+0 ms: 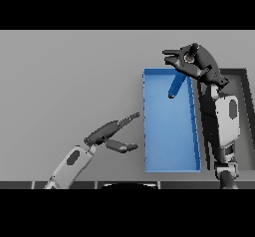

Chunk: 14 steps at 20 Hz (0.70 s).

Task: Pick up the blue pipe and place it into the blue bin.

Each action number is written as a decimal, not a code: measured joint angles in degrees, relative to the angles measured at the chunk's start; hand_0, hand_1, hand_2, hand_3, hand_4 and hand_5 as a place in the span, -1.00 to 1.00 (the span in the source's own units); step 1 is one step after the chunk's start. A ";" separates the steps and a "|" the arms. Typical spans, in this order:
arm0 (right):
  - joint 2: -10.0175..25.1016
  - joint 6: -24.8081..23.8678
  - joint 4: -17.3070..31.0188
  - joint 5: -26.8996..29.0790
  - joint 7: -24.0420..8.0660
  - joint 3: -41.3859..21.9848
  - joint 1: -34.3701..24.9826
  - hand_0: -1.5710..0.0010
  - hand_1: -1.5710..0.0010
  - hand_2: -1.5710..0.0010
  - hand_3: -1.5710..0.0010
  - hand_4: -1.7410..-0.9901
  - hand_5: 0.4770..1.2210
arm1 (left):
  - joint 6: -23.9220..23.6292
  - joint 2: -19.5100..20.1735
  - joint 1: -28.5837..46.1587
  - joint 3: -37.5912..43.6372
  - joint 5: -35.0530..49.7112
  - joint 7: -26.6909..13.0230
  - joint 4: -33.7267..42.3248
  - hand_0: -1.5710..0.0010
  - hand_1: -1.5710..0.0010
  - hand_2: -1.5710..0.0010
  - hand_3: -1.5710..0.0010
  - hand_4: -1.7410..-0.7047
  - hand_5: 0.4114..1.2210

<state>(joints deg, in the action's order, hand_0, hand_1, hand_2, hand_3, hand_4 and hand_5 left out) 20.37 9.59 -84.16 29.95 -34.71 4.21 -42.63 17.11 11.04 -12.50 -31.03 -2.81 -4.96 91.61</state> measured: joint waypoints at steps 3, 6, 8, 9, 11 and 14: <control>-0.45 -2.16 0.57 -1.32 -0.23 -1.58 6.36 -1.00 -1.00 -1.00 -1.00 -1.00 0.73 | -0.04 -0.74 -0.81 -0.22 -0.10 -0.26 -0.34 1.00 1.00 1.00 1.00 0.65 -0.86; 3.72 -6.19 1.47 2.17 -0.23 -8.57 12.00 -1.00 -1.00 -1.00 -1.00 -0.87 0.74 | -0.35 -0.99 -1.14 -0.38 -0.76 -0.18 -1.02 1.00 1.00 1.00 1.00 0.66 -0.87; 6.61 -8.44 1.66 4.91 -0.24 -13.25 14.29 -1.00 -1.00 -1.00 -1.00 -0.68 0.73 | -0.39 -0.65 0.21 -0.53 -0.48 0.44 -0.20 1.00 1.00 1.00 1.00 0.66 -0.87; 7.64 -8.55 2.23 5.65 -0.24 -15.31 15.04 -1.00 -1.00 -1.00 -1.00 -0.60 0.71 | -0.49 -0.87 0.40 -0.74 -0.68 0.52 -0.40 1.00 1.00 1.00 1.00 0.65 -0.88; 10.50 -9.43 4.34 7.25 -0.23 -19.75 15.77 -0.99 -0.86 -0.77 -0.43 -0.48 0.76 | -0.55 -0.88 0.01 -0.55 -0.61 0.54 -0.37 1.00 1.00 1.00 1.00 0.65 -0.89; 15.43 -17.39 8.53 17.34 0.70 -29.51 12.11 -0.06 0.05 0.09 0.27 -0.07 0.88 | -0.29 -0.94 -0.86 -0.24 -0.07 -1.03 -0.25 1.00 1.00 1.00 1.00 0.65 -0.90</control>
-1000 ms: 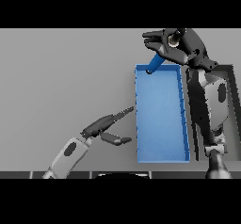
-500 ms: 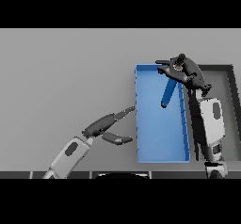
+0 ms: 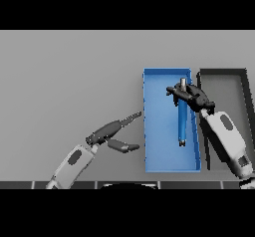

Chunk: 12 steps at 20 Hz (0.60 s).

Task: Pick up the blue pipe and place it into the blue bin.

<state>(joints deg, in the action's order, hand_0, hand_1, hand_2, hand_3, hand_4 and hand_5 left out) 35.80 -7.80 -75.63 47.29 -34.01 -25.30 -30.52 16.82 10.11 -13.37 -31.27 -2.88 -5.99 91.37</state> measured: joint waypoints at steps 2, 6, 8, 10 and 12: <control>1.55 -2.97 0.57 4.04 -0.33 -3.81 -1.03 0.32 0.39 0.42 0.53 0.21 0.78 | 0.10 0.43 0.47 -0.14 0.10 0.56 0.91 1.00 1.00 1.00 1.00 0.65 -0.90; 5.14 -0.54 1.48 4.78 -0.94 -11.72 -3.45 0.72 0.75 0.76 0.81 0.53 0.20 | 0.07 0.29 0.56 -0.18 0.26 -0.02 0.84 1.00 1.00 1.00 1.00 0.63 -0.90; 5.56 0.00 1.66 3.22 -0.91 -13.66 -4.11 0.82 0.84 0.85 0.88 0.62 0.02 | -0.10 -0.02 0.45 -0.26 0.11 -0.06 0.56 1.00 1.00 1.00 1.00 0.63 -0.91; 5.59 1.41 3.34 -0.64 -0.80 -16.31 -4.90 0.89 0.90 0.90 0.92 0.64 -0.15 | -0.12 0.26 0.88 -0.23 -0.17 0.89 0.09 1.00 1.00 1.00 1.00 0.62 -0.90; 6.02 1.66 3.36 -2.32 -0.61 -17.23 -5.08 0.93 0.93 0.94 0.95 0.64 -0.30 | -0.28 -0.15 0.51 -0.18 -0.04 0.50 0.10 1.00 1.00 1.00 1.00 0.61 -0.89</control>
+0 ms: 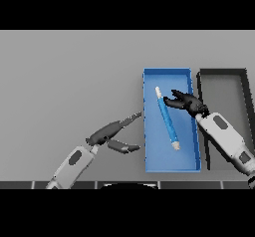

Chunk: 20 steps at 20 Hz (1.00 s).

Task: Pick up the blue pipe and place it into the blue bin.

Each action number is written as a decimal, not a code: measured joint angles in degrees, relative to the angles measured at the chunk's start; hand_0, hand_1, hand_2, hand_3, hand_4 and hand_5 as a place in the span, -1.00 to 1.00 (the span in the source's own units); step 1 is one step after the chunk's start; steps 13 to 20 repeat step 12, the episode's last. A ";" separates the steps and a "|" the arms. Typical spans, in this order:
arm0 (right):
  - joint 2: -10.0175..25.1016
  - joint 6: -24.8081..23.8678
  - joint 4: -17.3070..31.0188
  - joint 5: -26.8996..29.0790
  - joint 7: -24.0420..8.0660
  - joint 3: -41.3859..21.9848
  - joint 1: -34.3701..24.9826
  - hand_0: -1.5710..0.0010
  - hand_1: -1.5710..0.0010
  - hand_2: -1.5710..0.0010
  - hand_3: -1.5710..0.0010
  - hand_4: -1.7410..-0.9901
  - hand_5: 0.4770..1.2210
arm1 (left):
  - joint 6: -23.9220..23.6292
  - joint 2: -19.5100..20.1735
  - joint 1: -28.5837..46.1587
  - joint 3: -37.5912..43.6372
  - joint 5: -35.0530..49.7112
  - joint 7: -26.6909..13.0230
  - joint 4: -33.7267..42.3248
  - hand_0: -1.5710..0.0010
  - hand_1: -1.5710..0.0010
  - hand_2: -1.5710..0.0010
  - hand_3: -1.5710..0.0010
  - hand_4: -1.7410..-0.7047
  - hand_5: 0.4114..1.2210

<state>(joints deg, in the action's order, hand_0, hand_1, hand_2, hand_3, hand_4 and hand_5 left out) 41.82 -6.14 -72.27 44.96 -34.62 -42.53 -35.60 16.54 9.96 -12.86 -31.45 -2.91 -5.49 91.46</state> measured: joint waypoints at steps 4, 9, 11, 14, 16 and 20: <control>0.14 -0.92 0.29 -1.27 1.73 -0.18 0.44 0.97 0.97 0.97 0.98 0.66 -0.41 | -0.25 -0.39 0.63 -0.26 0.01 0.03 0.10 1.00 1.00 1.00 1.00 0.59 -0.88; 0.09 -0.07 0.68 -1.33 2.03 -0.26 0.19 0.99 0.99 0.99 0.99 0.63 -0.47 | 0.49 -0.41 -0.16 -0.02 0.63 -0.74 -0.42 1.00 1.00 1.00 1.00 0.58 -0.86; -0.02 1.11 1.85 -1.15 2.30 0.02 -0.37 0.99 0.99 0.99 0.99 0.63 -0.46 | 0.54 -0.23 1.11 -0.56 0.87 0.13 1.14 1.00 1.00 1.00 1.00 0.58 -0.86; -0.28 1.27 1.51 -0.90 2.82 0.06 -0.27 0.99 0.99 0.99 0.99 0.63 -0.46 | 0.44 0.06 1.75 -0.70 0.92 -0.03 2.01 1.00 1.00 1.00 1.00 0.58 -0.86; -0.28 1.27 1.51 -0.90 2.82 0.06 -0.27 0.99 0.99 0.99 0.99 0.63 -0.46 | 0.44 0.06 1.75 -0.70 0.92 -0.03 2.01 1.00 1.00 1.00 1.00 0.58 -0.86; -0.28 1.27 1.51 -0.90 2.82 0.06 -0.27 0.99 0.99 0.99 0.99 0.63 -0.46 | 0.44 0.06 1.75 -0.70 0.92 -0.03 2.01 1.00 1.00 1.00 1.00 0.58 -0.86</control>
